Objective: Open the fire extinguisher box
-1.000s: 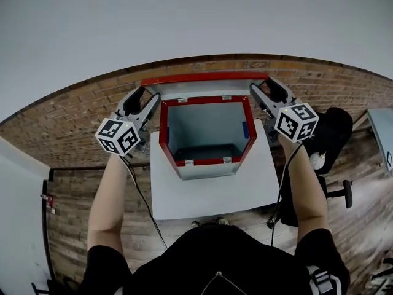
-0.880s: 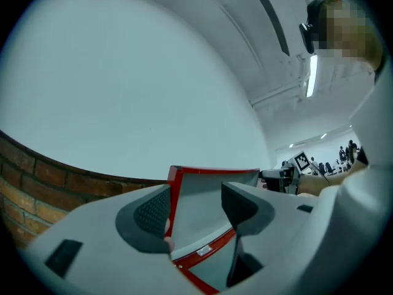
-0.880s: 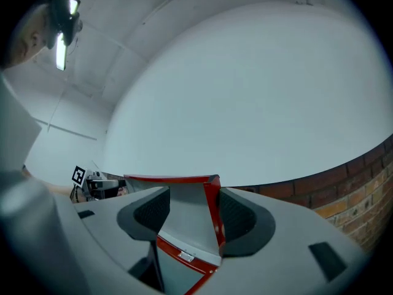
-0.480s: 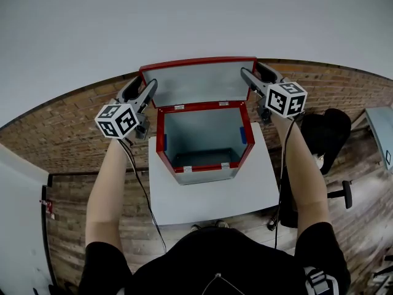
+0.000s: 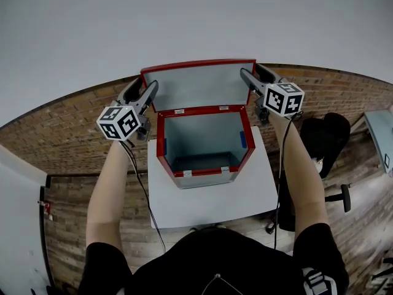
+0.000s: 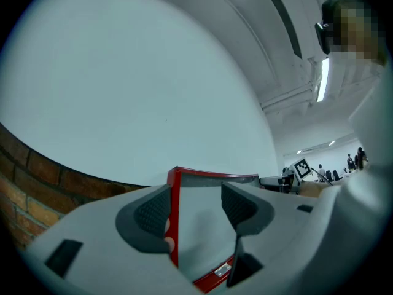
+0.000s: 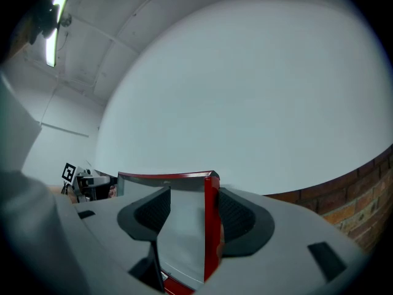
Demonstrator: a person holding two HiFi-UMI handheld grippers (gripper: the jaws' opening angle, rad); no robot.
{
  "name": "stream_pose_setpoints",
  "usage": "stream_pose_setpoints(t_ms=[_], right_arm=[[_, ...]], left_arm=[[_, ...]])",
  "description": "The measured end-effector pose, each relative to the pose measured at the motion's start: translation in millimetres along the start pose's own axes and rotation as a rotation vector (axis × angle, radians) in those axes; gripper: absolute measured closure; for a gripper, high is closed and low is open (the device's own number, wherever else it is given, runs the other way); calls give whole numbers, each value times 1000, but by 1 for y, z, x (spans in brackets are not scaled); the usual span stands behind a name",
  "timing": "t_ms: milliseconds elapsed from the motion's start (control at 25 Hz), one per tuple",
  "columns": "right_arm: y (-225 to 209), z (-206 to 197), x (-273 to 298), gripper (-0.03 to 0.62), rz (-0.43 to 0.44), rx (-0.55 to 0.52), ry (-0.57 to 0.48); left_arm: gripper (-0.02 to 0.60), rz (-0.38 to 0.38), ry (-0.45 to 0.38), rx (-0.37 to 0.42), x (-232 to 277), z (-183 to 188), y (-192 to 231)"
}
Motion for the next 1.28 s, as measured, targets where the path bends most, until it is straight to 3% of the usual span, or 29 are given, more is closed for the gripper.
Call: stream_pose_setpoints(t_ms=[120,240,280,840,1280], right_arm=[[-4,0,2,352,-27,1,0],[-15,2,3,469,-74,7,-8],[-17,2,4,477,-79,10,-8],[-17,4,14,484,-99,-34,-4],[-16,15,-14,484,-107,-43,-77]], left_arm=[[278,7,-6,0,-1,0,-1],[278,12,-10,-2,-1,0,-2],[278,14,-12,-3,-1,0,-2],[278,49,-25,-9,-3,0,0],[278,97,-36,9,-26,7,6]])
Point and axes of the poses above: the fingertips, and each gripper's own axes: x forward along the fingers, y to its left, z out of its top, the point moved 3 cm from there along -x, backward along the fingers, and after that the axes turned 12 degrees about x, right-handed, at the moved point
